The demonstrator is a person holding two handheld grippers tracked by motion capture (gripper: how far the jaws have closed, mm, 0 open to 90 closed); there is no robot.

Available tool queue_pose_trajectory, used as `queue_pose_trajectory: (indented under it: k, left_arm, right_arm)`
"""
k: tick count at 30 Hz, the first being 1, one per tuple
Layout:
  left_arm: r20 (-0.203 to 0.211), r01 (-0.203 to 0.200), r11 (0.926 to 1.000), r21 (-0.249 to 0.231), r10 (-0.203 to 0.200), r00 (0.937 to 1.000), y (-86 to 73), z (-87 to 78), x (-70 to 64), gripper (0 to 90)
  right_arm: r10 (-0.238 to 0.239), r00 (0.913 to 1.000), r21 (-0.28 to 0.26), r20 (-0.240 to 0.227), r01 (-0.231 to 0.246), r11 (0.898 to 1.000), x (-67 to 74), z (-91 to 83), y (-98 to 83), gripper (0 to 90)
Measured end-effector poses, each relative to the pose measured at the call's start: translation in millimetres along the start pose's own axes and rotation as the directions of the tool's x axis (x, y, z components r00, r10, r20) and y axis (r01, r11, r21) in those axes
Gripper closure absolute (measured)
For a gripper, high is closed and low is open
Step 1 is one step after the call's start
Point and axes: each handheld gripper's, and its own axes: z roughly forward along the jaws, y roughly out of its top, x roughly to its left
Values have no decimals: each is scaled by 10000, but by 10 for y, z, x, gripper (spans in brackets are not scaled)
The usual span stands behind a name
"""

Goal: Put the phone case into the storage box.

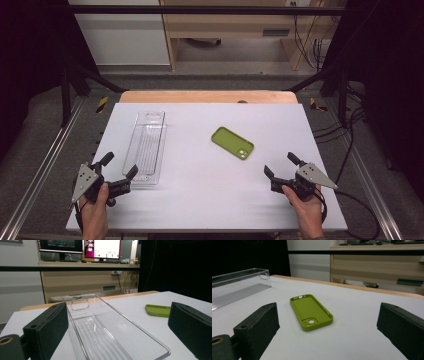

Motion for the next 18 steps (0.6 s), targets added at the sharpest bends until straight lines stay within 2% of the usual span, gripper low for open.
queue_pose_trajectory:
  k: [8, 18]
  left_arm:
    - [207, -145, 9999, 62, 144, 9997, -2, 20, -25, 27]
    - [199, -283, 9995, 168, 279, 9994, -11, 5, -50, 27]
  right_arm:
    - [-118, 9999, 464, -54, 121, 9989, 48, 23, 21, 41]
    - [227, 9997, 618, -119, -219, 9979, 71, 30, 56, 42]
